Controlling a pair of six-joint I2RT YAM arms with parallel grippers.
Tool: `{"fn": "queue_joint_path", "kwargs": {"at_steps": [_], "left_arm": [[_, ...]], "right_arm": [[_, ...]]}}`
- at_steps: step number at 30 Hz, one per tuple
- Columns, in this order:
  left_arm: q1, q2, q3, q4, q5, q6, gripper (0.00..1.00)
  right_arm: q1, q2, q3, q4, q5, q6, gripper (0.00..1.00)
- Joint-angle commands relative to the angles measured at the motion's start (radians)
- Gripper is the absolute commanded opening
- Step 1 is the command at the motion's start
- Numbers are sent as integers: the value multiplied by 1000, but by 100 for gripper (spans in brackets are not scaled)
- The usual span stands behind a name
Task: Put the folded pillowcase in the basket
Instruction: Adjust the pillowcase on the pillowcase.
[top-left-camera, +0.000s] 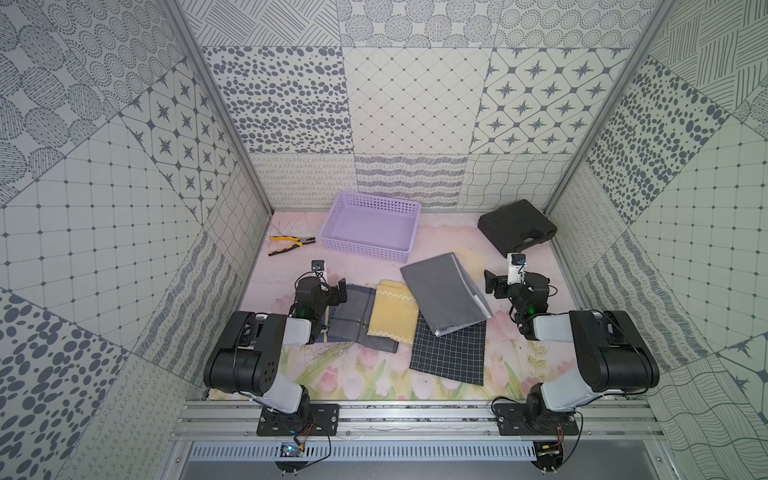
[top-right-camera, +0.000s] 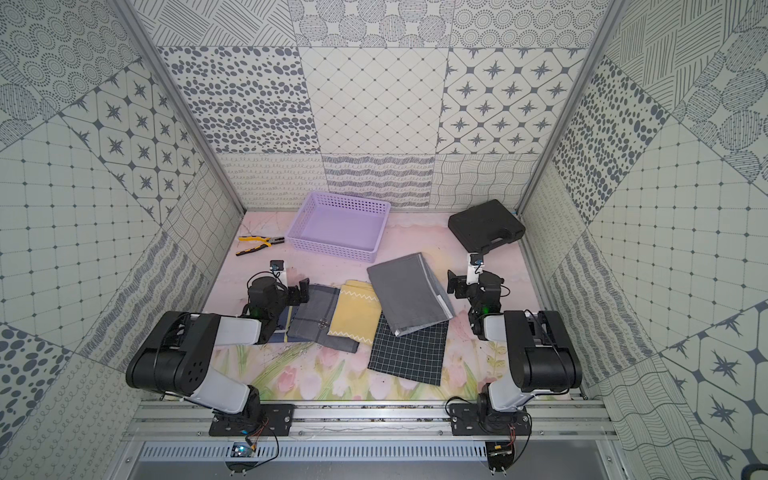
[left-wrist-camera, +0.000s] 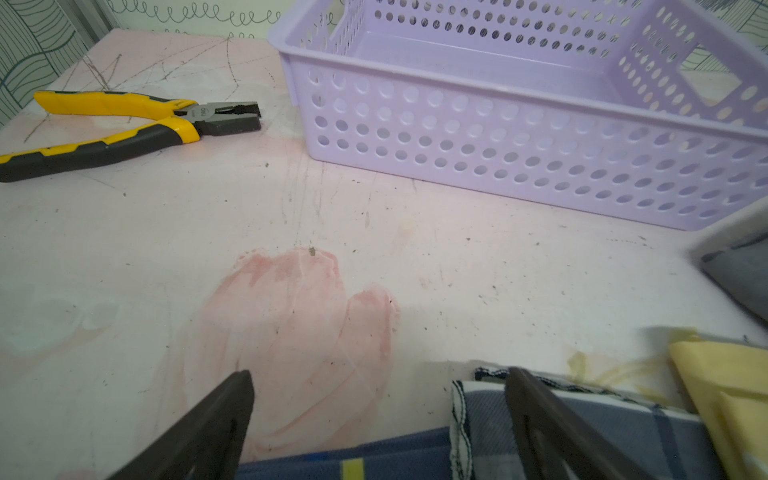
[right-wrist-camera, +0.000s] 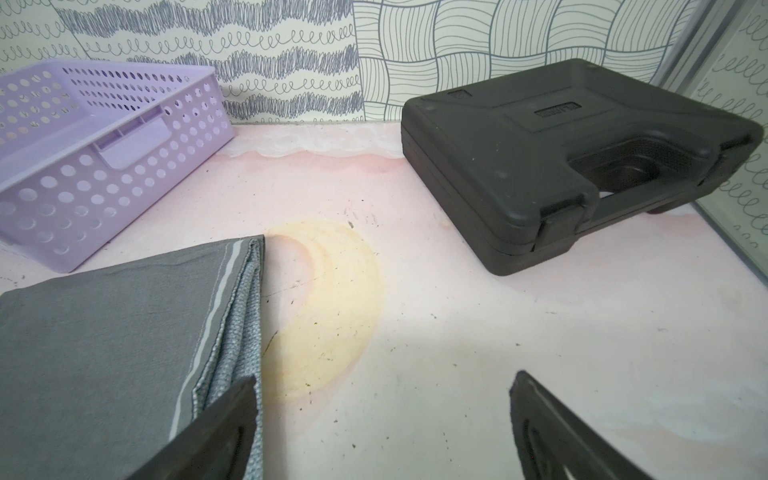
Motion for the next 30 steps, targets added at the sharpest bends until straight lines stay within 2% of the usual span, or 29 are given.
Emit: {"fn": "queue_joint_path", "kwargs": {"at_steps": [1, 5, 8, 11, 15, 17, 19, 22, 25, 28, 30], "left_arm": [[11, 2, 7, 34, 19, 4, 99], [8, -7, 14, 19, -6, 6, 99], [-5, -81, 92, -184, -61, -9, 99], [-10, -174, 170, -369, -62, -27, 99], [-8, -313, 177, -457, -59, -196, 99], [-2, -366, 201, -585, -142, -363, 99], [2, -393, 233, -739, -235, -509, 99], [10, -410, 265, -843, -158, -515, 100], [10, -439, 246, -826, 8, -490, 100], [1, -473, 214, -798, 124, -482, 100], [-16, -487, 212, -820, 160, -471, 100]], "right_arm": [[-6, -1, 7, 32, 14, 14, 97], [-13, -90, 54, -128, 65, 41, 97], [-13, -174, 80, -237, 74, 48, 97], [-13, -267, 129, -377, 101, 111, 96], [-13, -361, 219, -576, 132, 230, 97], [-13, -381, 258, -686, 154, 304, 97], [-13, -390, 288, -758, 110, 322, 97], [-13, -403, 298, -770, -16, 328, 96], [7, -395, 330, -811, -77, 354, 97], [84, -358, 388, -902, -71, 334, 96], [172, -329, 429, -970, -10, 299, 96]]}}
